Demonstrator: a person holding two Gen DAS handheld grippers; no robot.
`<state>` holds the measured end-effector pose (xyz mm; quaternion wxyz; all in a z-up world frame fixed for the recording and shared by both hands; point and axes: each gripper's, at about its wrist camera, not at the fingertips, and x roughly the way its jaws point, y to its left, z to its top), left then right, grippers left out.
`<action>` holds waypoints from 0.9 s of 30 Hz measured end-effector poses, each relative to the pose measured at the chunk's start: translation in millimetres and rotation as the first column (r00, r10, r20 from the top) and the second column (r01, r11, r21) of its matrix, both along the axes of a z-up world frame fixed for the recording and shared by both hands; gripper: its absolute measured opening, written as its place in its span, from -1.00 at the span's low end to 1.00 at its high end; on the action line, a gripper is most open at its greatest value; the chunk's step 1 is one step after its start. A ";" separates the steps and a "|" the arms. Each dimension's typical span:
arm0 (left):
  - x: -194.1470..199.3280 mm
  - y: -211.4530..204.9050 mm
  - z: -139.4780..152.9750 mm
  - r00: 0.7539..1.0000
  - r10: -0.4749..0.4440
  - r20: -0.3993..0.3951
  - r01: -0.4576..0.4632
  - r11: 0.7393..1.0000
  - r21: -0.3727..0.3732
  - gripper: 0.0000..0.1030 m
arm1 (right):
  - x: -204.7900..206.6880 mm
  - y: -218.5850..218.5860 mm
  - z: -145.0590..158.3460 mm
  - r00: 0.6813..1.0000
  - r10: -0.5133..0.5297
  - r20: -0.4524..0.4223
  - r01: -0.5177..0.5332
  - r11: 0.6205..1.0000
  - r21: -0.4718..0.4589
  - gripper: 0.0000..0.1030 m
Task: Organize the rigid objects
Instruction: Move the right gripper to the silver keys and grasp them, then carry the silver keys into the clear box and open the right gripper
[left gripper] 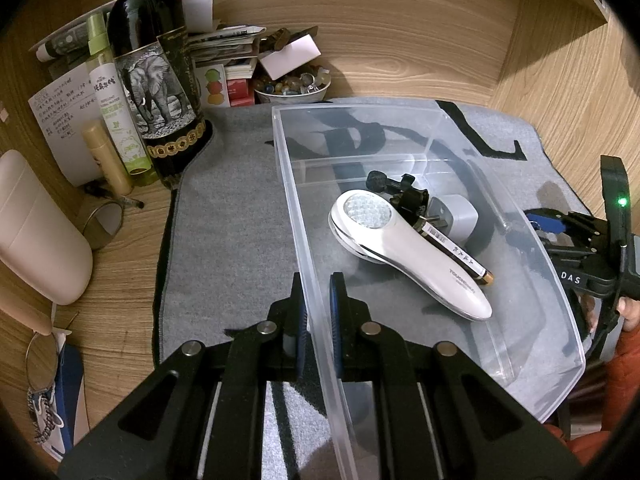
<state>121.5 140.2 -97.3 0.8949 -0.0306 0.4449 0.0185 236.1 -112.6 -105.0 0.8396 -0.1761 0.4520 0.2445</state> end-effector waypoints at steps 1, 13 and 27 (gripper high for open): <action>0.0 0.0 0.1 1.000 0.000 0.000 0.000 1.000 0.000 -0.81 | -0.8 0.2 0.6 1.000 0.005 0.002 -0.005 1.000 0.000 -0.20; -0.3 0.0 -0.1 1.000 0.000 0.000 0.000 1.000 0.000 -0.81 | -6.4 -5.2 10.0 1.000 -0.007 0.018 0.006 1.000 0.031 -0.50; -0.4 0.1 -0.2 1.000 0.000 0.000 0.000 1.000 0.000 -0.81 | -16.2 -11.4 66.2 0.987 -0.026 0.158 0.008 0.994 0.112 -0.51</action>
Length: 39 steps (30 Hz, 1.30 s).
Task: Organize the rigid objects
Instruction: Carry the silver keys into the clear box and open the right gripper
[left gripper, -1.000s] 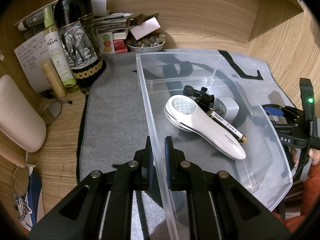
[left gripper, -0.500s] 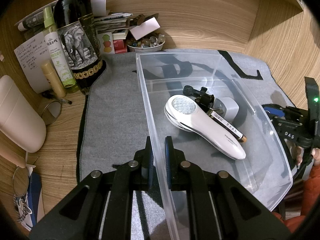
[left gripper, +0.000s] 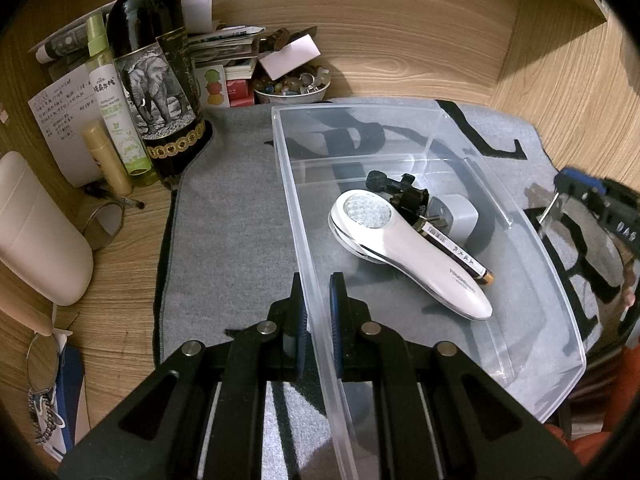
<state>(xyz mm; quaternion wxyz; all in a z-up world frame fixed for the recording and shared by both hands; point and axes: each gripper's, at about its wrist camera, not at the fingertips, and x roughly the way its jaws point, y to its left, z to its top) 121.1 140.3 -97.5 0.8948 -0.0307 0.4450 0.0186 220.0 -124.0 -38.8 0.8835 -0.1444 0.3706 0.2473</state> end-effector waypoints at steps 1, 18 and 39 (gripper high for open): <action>-0.1 0.0 0.0 1.000 0.000 0.000 0.000 1.000 0.001 -0.81 | -0.8 1.3 5.4 1.000 0.005 0.013 -0.005 1.000 0.004 -0.51; -0.1 0.1 0.5 1.000 0.000 0.000 0.000 1.000 0.000 -0.81 | -24.0 73.2 72.9 0.960 0.194 0.202 -0.214 0.974 0.078 -0.51; -0.1 1.2 1.9 1.000 0.000 0.004 0.000 1.000 -0.002 -0.81 | -2.0 152.3 -1.5 0.952 0.306 0.033 -0.302 0.949 -0.087 -0.51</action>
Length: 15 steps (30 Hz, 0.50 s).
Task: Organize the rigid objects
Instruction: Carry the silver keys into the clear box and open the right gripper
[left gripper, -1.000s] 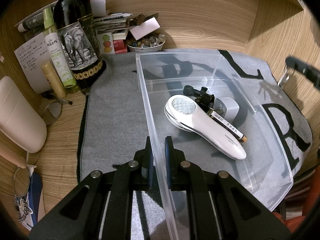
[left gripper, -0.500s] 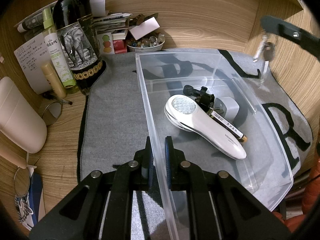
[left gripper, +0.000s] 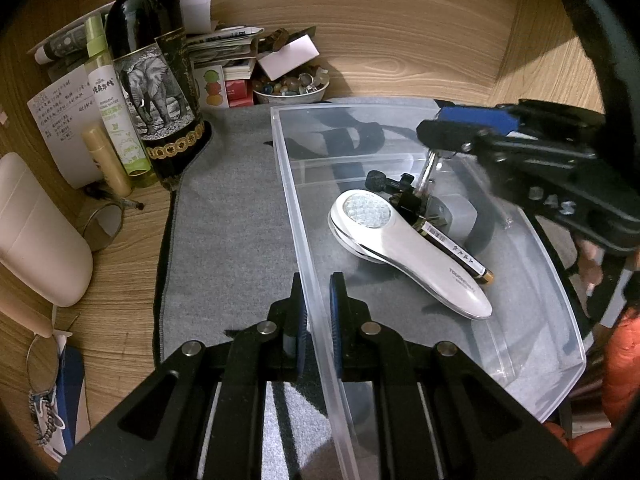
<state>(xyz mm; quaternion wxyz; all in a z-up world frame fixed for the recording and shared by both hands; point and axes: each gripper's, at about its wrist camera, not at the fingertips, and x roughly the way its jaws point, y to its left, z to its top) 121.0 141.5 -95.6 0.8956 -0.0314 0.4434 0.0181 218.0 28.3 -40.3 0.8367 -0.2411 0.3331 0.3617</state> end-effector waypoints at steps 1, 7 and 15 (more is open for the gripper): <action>0.1 -0.1 -0.5 1.000 0.000 0.000 0.000 1.000 0.000 -0.81 | 2.0 0.9 -3.0 1.000 -0.005 0.001 0.005 1.000 -0.010 -0.51; 0.3 0.2 -0.4 1.000 0.000 0.000 0.000 1.000 0.000 -0.81 | 9.6 4.3 -12.2 0.999 -0.011 -0.032 0.010 0.999 -0.041 -0.50; 0.1 0.0 -0.5 1.000 0.000 0.000 0.000 1.000 0.000 -0.81 | 5.5 -2.1 -6.0 1.000 -0.019 -0.021 0.018 0.999 -0.028 -0.15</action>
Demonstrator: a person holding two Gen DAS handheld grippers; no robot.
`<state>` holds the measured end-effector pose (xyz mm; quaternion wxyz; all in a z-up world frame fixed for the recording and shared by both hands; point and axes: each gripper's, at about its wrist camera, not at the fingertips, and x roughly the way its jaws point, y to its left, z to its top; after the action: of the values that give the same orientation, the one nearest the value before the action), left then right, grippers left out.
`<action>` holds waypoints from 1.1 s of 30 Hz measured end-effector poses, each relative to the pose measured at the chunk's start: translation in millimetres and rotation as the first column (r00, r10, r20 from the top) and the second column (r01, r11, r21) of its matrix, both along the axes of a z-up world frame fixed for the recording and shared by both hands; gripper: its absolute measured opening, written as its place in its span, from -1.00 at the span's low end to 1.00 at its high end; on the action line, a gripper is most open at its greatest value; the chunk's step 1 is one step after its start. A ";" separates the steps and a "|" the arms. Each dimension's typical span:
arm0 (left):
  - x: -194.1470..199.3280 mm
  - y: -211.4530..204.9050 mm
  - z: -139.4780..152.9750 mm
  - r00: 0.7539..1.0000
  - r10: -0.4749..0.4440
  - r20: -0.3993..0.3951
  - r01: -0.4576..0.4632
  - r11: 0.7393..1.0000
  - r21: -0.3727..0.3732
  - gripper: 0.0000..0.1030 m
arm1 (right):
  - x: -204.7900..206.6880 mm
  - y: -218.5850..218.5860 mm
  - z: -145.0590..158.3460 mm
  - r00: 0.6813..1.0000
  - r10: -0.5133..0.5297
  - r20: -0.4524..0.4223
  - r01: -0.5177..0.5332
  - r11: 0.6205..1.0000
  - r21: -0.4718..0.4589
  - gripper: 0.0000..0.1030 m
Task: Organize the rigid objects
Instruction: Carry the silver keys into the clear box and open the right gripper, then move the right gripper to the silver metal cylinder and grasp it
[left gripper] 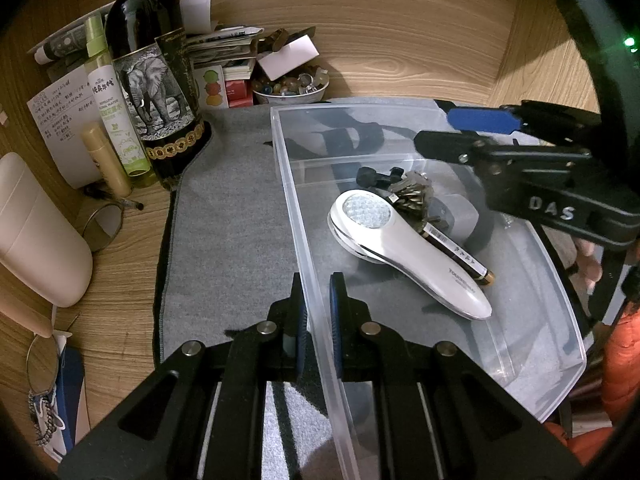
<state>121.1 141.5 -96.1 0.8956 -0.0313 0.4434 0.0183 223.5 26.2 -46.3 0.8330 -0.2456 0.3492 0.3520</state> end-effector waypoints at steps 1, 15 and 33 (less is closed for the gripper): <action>0.0 0.0 -0.1 1.000 0.000 0.000 0.000 1.000 0.000 -0.81 | -1.0 -1.4 2.2 1.000 0.000 0.003 0.000 1.000 0.005 -0.15; 0.2 0.2 0.1 1.000 0.000 0.001 0.000 1.000 -0.001 -0.81 | -4.1 -35.9 43.0 0.995 -0.043 0.085 0.038 0.997 0.062 -0.01; 0.9 -0.4 -0.5 1.000 0.001 0.000 -0.001 1.000 0.004 -0.81 | 41.8 -98.0 -29.1 0.968 -0.238 -0.083 0.234 0.971 -0.059 -0.01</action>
<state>121.9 141.1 -96.7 0.8955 -0.0298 0.4436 0.0195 265.2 -71.8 -75.5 0.8464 -0.2064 0.4211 0.2524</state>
